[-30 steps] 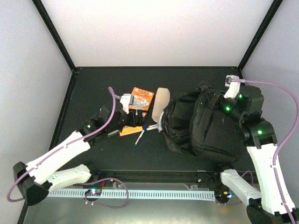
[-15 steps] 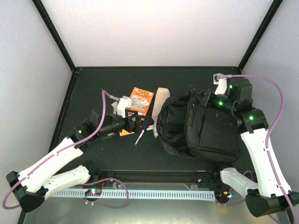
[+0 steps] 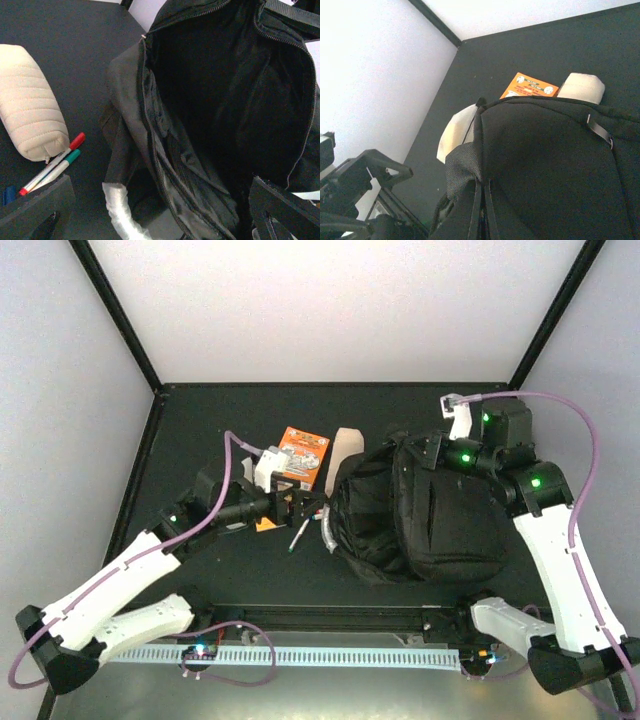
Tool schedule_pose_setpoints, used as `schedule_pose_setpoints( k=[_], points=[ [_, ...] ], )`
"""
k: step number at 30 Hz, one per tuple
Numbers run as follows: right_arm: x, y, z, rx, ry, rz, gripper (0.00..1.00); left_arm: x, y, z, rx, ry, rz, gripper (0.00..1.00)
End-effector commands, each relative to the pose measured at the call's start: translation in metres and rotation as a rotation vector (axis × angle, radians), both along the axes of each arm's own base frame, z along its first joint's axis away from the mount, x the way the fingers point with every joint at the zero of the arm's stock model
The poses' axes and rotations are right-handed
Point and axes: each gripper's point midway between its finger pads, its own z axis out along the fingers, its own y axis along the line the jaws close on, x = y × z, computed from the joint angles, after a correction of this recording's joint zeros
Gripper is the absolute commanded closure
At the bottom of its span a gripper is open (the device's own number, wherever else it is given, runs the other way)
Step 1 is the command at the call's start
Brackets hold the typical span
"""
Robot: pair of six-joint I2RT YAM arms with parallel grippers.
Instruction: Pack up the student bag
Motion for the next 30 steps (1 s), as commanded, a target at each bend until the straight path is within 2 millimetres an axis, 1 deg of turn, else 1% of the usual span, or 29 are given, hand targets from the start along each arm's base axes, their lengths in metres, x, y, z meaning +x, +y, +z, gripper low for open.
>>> schedule_pose_setpoints(
  k=[1,6,13,16,19,21,23,24,26,30],
  points=[
    [-0.008,0.015,0.022,0.009,-0.080,0.099,0.98,0.000,-0.003,0.021,-0.025,-0.029,-0.032,0.01],
    [-0.008,0.023,0.023,-0.001,-0.089,0.149,0.98,0.006,-0.002,0.018,-0.017,-0.009,-0.038,0.01],
    [-0.016,0.048,0.025,-0.029,-0.102,0.282,0.98,0.010,0.004,0.020,-0.003,-0.016,-0.080,0.01],
    [-0.017,0.060,0.026,-0.035,-0.109,0.334,0.98,0.012,0.002,0.012,0.016,0.010,-0.101,0.01],
    [-0.018,0.072,0.031,-0.038,-0.132,0.382,0.98,0.020,-0.001,-0.002,0.042,0.035,-0.103,0.01],
    [-0.019,0.080,0.032,-0.062,-0.137,0.424,0.98,0.023,-0.002,-0.006,0.054,0.026,-0.113,0.01],
    [-0.023,0.089,0.030,-0.101,-0.133,0.471,0.98,0.021,-0.006,-0.004,0.062,-0.014,-0.161,0.01],
    [-0.026,0.093,0.032,-0.120,-0.142,0.489,0.98,0.018,-0.007,-0.001,0.060,-0.047,-0.193,0.01],
    [-0.031,0.100,0.027,-0.151,-0.139,0.527,0.98,0.012,-0.011,0.007,0.053,-0.129,-0.253,0.01],
    [-0.039,0.103,0.018,-0.184,-0.141,0.552,0.98,0.018,-0.010,0.015,0.047,-0.283,-0.242,0.02]
  ],
)
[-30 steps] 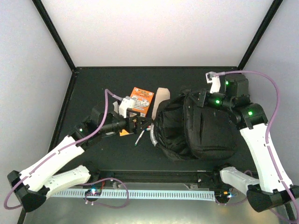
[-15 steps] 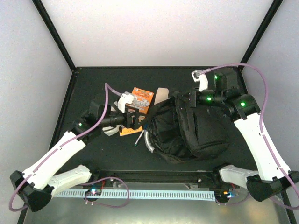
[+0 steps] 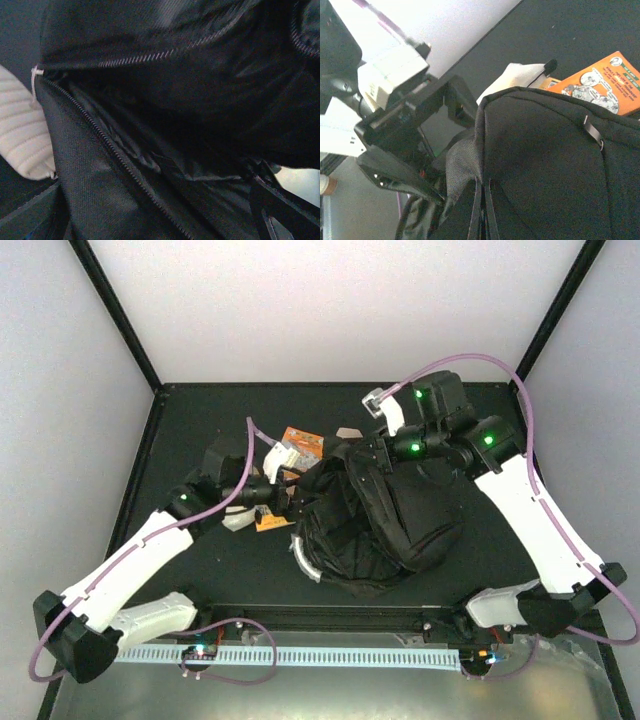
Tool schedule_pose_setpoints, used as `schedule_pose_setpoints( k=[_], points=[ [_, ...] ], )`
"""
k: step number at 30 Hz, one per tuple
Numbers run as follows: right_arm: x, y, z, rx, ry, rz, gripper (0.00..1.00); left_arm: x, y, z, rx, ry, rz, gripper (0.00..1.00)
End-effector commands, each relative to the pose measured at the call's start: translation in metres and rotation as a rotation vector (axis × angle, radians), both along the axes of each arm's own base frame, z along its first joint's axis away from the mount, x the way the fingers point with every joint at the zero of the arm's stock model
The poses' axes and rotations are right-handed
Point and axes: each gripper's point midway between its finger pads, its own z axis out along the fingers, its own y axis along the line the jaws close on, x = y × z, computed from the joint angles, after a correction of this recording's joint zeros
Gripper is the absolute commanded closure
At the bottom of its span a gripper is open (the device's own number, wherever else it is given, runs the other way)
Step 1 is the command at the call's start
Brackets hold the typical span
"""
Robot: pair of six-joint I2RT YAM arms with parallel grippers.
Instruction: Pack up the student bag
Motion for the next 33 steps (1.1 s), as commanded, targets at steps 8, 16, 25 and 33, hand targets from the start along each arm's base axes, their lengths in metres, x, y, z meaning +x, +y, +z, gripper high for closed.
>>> schedule_pose_setpoints(
  k=[8,16,25,33],
  points=[
    [-0.023,-0.005,-0.010,-0.088,-0.090,0.039,0.98,0.004,0.014,0.063,-0.078,-0.562,0.015,0.03],
    [-0.029,-0.002,-0.017,-0.145,-0.133,0.034,0.98,-0.002,0.016,0.074,-0.009,-0.805,-0.045,0.04],
    [-0.046,0.009,-0.016,-0.129,-0.162,0.112,0.97,-0.020,-0.013,0.069,-0.049,-0.901,-0.237,0.12],
    [-0.057,0.020,-0.017,-0.147,-0.186,0.154,0.97,-0.028,-0.032,0.065,-0.066,-0.890,-0.332,0.19]
  ],
)
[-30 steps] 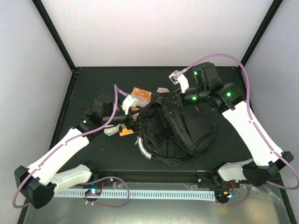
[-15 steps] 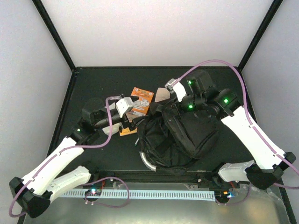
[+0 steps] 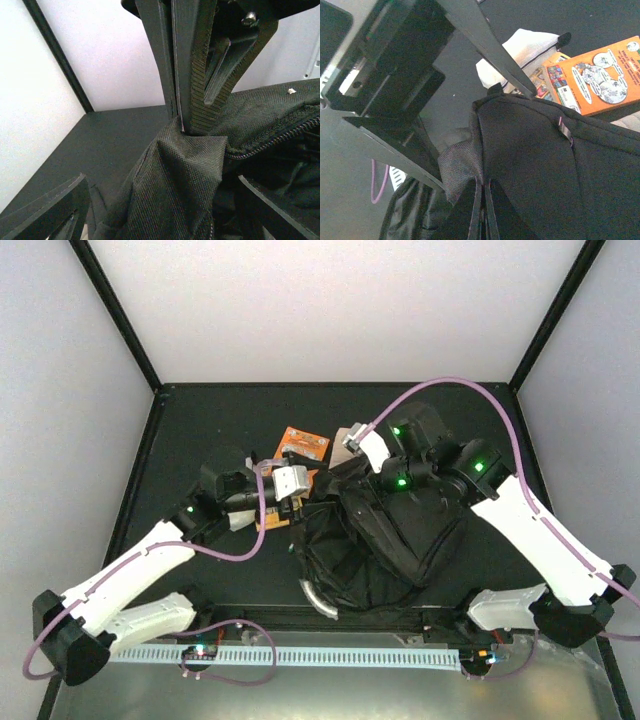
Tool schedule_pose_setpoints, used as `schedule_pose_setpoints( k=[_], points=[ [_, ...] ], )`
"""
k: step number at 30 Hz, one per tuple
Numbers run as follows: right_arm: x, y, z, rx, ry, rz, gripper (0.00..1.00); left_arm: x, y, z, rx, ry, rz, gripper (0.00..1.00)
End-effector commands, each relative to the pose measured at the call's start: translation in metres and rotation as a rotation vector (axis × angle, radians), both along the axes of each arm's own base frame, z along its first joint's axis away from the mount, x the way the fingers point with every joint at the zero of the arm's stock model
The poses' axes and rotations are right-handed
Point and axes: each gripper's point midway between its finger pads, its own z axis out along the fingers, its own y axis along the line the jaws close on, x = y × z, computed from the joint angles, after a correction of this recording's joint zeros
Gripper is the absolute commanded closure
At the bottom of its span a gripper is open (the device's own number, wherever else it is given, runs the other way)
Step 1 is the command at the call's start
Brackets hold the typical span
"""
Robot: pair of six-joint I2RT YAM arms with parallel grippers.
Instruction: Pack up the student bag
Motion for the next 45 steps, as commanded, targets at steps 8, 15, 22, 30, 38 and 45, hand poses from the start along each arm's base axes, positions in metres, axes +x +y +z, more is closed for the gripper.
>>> schedule_pose_setpoints(
  k=[8,15,22,30,38,45],
  points=[
    [0.002,0.002,0.013,0.001,-0.085,-0.020,0.95,-0.018,-0.014,0.012,-0.019,-0.050,-0.143,0.60],
    [0.012,-0.019,0.012,-0.065,-0.127,-0.134,0.82,0.003,-0.013,0.018,-0.042,-0.010,-0.034,0.99],
    [-0.003,-0.053,0.026,-0.036,-0.162,-0.221,0.23,0.018,-0.017,0.030,-0.084,0.038,0.023,0.98],
    [-0.029,-0.080,-0.006,-0.133,-0.090,-0.282,0.14,0.026,-0.016,0.047,-0.122,0.082,0.073,0.98],
    [-0.052,-0.089,-0.037,-0.188,-0.011,-0.290,0.16,0.048,-0.011,0.049,-0.117,0.083,0.189,0.98],
    [-0.062,-0.096,-0.053,-0.239,0.021,-0.292,0.27,0.054,-0.009,0.051,-0.116,0.068,0.219,0.98]
  ],
)
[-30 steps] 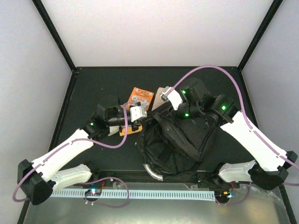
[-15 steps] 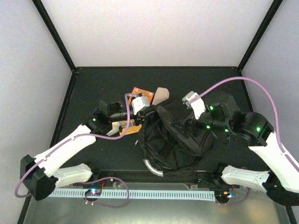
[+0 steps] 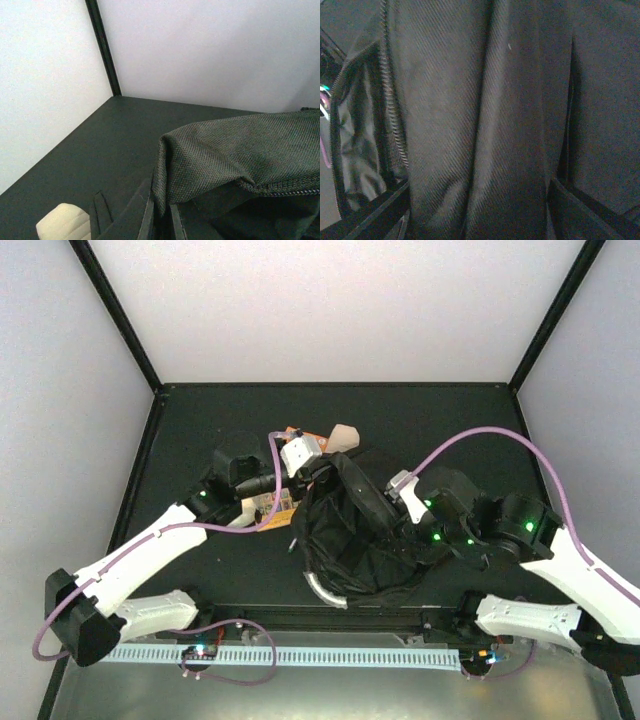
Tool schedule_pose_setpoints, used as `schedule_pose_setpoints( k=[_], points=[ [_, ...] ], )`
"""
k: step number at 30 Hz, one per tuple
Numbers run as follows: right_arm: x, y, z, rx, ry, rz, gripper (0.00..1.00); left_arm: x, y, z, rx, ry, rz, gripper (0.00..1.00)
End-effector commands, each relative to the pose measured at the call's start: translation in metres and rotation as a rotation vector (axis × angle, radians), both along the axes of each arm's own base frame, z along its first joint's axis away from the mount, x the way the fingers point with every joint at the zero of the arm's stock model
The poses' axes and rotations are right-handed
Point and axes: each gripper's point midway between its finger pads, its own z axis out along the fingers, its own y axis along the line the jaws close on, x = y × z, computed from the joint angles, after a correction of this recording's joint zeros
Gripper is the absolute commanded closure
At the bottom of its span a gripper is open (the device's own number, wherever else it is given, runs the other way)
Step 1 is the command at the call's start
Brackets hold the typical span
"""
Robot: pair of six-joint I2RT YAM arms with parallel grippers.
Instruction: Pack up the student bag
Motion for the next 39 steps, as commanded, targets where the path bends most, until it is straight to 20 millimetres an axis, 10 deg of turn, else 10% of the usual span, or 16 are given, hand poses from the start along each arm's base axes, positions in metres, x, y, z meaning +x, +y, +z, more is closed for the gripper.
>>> schedule_pose_setpoints(
  k=[1,10,14,21,26,32,39],
  points=[
    [-0.002,-0.012,-0.004,-0.017,0.003,-0.052,0.32,0.008,0.004,0.041,-0.074,-0.077,0.053,0.98],
    [0.041,-0.042,-0.017,-0.221,-0.123,-0.292,0.82,-0.006,-0.007,0.035,-0.163,0.012,-0.048,0.99],
    [0.074,-0.078,0.012,-0.326,-0.322,-0.523,0.93,-0.013,-0.024,0.026,-0.214,0.092,-0.121,0.95],
    [0.101,-0.100,0.047,-0.310,-0.451,-0.656,0.93,0.003,-0.022,0.017,-0.222,0.114,-0.024,0.34],
    [0.106,-0.095,0.035,-0.310,-0.420,-0.644,0.93,0.021,0.010,0.023,-0.254,0.112,0.188,0.02],
    [0.113,-0.085,0.018,-0.281,-0.383,-0.636,0.94,0.038,0.071,0.012,-0.252,0.229,0.506,0.01],
    [0.119,-0.069,0.011,-0.231,-0.373,-0.596,0.94,0.057,0.128,-0.057,-0.008,0.513,0.844,0.01]
  ],
)
